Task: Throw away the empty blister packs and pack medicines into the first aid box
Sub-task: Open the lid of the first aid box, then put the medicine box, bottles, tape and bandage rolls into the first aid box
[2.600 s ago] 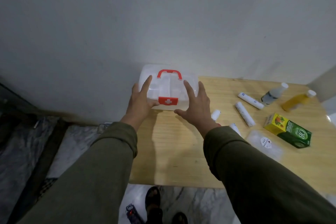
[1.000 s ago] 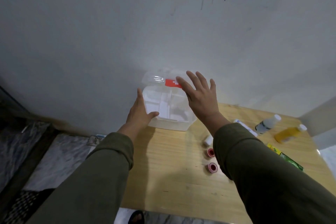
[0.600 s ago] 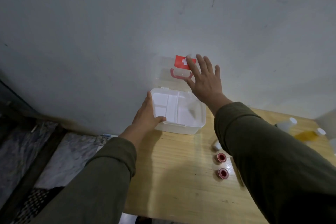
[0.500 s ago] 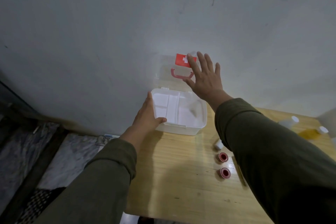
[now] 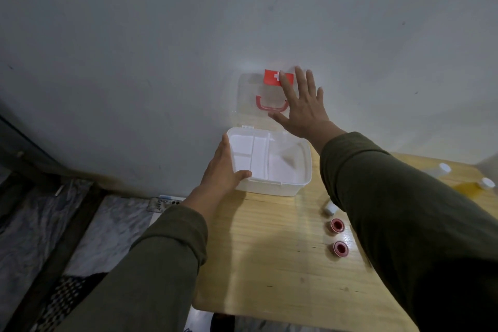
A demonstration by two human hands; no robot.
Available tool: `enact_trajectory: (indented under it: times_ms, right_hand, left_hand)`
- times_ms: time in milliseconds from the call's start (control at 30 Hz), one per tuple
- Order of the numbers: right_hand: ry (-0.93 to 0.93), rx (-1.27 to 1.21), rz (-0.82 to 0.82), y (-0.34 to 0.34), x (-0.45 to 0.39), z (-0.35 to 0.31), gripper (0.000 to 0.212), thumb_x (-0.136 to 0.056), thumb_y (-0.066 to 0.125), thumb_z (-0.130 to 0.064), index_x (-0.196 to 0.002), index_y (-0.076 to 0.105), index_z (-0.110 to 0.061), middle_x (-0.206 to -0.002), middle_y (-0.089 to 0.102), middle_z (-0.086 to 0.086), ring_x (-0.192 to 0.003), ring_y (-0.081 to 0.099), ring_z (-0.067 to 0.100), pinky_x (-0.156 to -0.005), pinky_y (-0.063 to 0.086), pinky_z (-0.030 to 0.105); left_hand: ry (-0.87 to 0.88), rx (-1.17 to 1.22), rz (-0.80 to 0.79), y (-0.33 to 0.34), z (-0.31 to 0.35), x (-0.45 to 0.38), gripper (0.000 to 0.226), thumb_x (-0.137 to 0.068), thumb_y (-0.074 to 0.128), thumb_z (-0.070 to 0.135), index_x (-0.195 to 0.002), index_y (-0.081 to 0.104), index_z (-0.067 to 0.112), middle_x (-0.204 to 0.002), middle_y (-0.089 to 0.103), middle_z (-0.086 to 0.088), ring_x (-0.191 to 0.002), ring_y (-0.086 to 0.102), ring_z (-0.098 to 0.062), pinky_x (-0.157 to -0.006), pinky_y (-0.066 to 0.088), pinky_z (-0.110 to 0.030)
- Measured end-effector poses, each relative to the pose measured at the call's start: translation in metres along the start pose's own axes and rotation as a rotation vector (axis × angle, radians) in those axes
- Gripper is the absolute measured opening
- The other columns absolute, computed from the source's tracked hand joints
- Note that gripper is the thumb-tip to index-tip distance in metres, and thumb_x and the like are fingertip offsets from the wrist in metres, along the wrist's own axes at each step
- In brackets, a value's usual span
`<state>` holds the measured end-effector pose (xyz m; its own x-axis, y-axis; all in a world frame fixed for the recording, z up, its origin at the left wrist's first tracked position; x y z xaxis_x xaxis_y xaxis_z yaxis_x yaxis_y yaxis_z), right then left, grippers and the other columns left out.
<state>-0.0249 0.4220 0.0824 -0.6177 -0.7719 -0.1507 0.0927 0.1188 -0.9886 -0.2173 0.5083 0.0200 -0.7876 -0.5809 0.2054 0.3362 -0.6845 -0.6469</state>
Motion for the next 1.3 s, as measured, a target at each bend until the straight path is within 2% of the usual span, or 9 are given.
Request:
enact_trajectory:
  times_ms: [300, 467, 567, 767, 867, 1000, 1100, 1300]
  right_hand:
    - [0.004, 0.038, 0.031, -0.01, 0.018, 0.017, 0.074, -0.09, 0.037, -0.06, -0.148, -0.003, -0.036, -0.16, -0.008, 0.007, -0.147, -0.01, 0.031, -0.116, 0.005, 0.057]
    - [0.095, -0.007, 0.085, -0.016, 0.04, 0.024, 0.067, -0.093, 0.035, -0.056, -0.148, 0.001, -0.037, -0.161, -0.003, 0.004, -0.148, -0.004, 0.027, -0.116, 0.006, 0.054]
    - [0.162, -0.055, 0.096, -0.016, 0.063, 0.025, 0.064, -0.095, 0.034, -0.053, -0.148, 0.003, -0.037, -0.161, -0.001, 0.004, -0.148, -0.001, 0.026, -0.117, 0.009, 0.053]
    - [0.308, -0.115, 0.109, -0.01, 0.129, 0.056, 0.06, -0.095, 0.037, -0.049, -0.148, 0.012, -0.035, -0.16, 0.009, 0.005, -0.147, 0.009, 0.026, -0.114, 0.018, 0.052]
    - [0.408, -0.124, 0.121, -0.003, 0.17, 0.085, 0.059, -0.095, 0.04, -0.047, -0.148, 0.017, -0.034, -0.158, 0.014, 0.007, -0.146, 0.014, 0.027, -0.111, 0.023, 0.051]
    - [0.543, -0.157, 0.106, 0.009, 0.227, 0.133, 0.06, -0.092, 0.045, -0.047, -0.146, 0.025, -0.032, -0.155, 0.024, 0.009, -0.143, 0.022, 0.028, -0.107, 0.029, 0.05]
    - [0.589, -0.188, 0.1, 0.016, 0.266, 0.163, 0.063, -0.086, 0.044, -0.052, -0.143, 0.032, -0.029, -0.15, 0.032, 0.011, -0.139, 0.03, 0.029, -0.1, 0.037, 0.054]
    - [0.636, -0.169, -0.005, 0.03, 0.319, 0.209, 0.07, -0.086, 0.058, -0.045, -0.146, 0.025, -0.03, -0.154, 0.024, 0.009, -0.143, 0.021, 0.026, -0.107, 0.028, 0.051]
  left_hand:
    - [0.022, -0.05, -0.017, 0.0, -0.001, -0.003, 0.106, -0.075, 0.077, 0.026, -0.148, 0.001, 0.027, -0.153, 0.024, -0.003, -0.139, 0.029, -0.029, -0.109, 0.034, -0.052]
    - [0.105, -0.225, 0.037, 0.004, 0.014, -0.002, 0.094, -0.086, 0.063, 0.04, -0.15, -0.003, 0.021, -0.16, 0.001, -0.001, -0.147, 0.005, -0.023, -0.118, 0.013, -0.05]
    - [0.199, -0.256, 0.007, 0.016, 0.038, 0.0, 0.09, -0.088, 0.058, 0.044, -0.15, -0.003, 0.02, -0.161, 0.0, 0.0, -0.148, -0.004, -0.02, -0.117, 0.005, -0.046]
    - [0.385, -0.247, -0.107, 0.062, 0.097, 0.007, 0.088, -0.088, 0.059, 0.041, -0.151, 0.002, 0.019, -0.16, 0.004, -0.003, -0.148, 0.001, -0.022, -0.118, 0.014, -0.043]
    - [0.421, -0.245, -0.213, 0.098, 0.118, 0.018, 0.088, -0.088, 0.06, 0.04, -0.151, 0.002, 0.02, -0.16, 0.004, -0.003, -0.148, 0.002, -0.021, -0.117, 0.016, -0.04]
    - [0.469, -0.32, -0.374, 0.143, 0.129, 0.039, 0.1, -0.081, 0.069, 0.039, -0.151, -0.001, 0.02, -0.16, 0.004, -0.002, -0.148, -0.001, -0.019, -0.116, 0.016, -0.039]
    - [0.434, -0.381, -0.471, 0.17, 0.123, 0.058, 0.116, -0.071, 0.078, 0.041, -0.151, -0.005, 0.021, -0.16, -0.001, -0.001, -0.147, -0.003, -0.021, -0.117, 0.013, -0.042]
    - [0.388, -0.486, -0.427, 0.224, 0.117, 0.075, 0.127, -0.062, 0.078, 0.056, -0.15, -0.007, 0.019, -0.16, -0.001, -0.001, -0.147, -0.006, -0.022, -0.118, 0.011, -0.045]
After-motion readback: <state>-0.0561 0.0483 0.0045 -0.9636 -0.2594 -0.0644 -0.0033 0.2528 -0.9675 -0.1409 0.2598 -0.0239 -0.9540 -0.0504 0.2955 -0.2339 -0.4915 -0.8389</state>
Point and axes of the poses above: each hand's wrist, its own x-axis away from the middle knuckle, its own y-axis out of the palm, z = x × y, the point moved 1 cm from there along -x, towards the middle knuckle
